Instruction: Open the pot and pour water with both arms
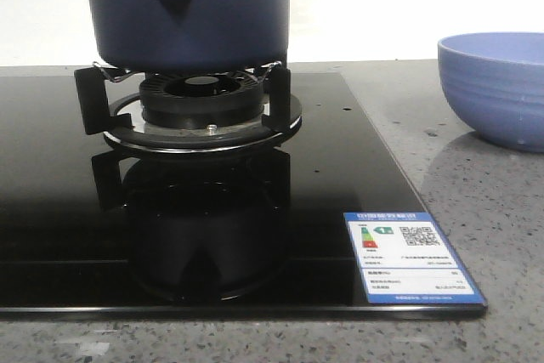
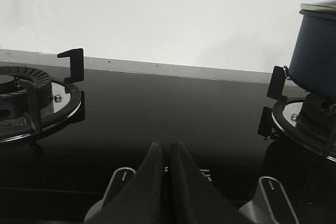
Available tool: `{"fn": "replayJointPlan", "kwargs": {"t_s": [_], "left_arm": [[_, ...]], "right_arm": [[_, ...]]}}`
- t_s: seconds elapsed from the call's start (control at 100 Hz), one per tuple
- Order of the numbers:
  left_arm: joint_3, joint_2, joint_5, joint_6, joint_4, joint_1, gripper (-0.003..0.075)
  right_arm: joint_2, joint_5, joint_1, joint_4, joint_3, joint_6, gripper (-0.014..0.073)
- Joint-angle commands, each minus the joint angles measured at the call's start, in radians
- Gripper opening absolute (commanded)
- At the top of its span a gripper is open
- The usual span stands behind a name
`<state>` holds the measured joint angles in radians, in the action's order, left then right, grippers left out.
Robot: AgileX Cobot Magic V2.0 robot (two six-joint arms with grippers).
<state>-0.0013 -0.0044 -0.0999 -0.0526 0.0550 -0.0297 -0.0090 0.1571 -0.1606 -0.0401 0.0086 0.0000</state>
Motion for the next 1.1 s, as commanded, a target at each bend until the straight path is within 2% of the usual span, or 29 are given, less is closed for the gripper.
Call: {"fn": "replayJointPlan", "kwargs": {"t_s": [0.0, 1.09], "left_arm": [[0.034, -0.028, 0.07, -0.009, 0.002, -0.01, -0.002], [0.034, -0.028, 0.07, -0.009, 0.005, -0.01, -0.002]], "right_arm": [[-0.02, -0.075, 0.001, -0.01, 0.025, 0.0, -0.0062], [-0.02, -0.099, 0.001, -0.008, 0.025, 0.0, -0.0062]]}}
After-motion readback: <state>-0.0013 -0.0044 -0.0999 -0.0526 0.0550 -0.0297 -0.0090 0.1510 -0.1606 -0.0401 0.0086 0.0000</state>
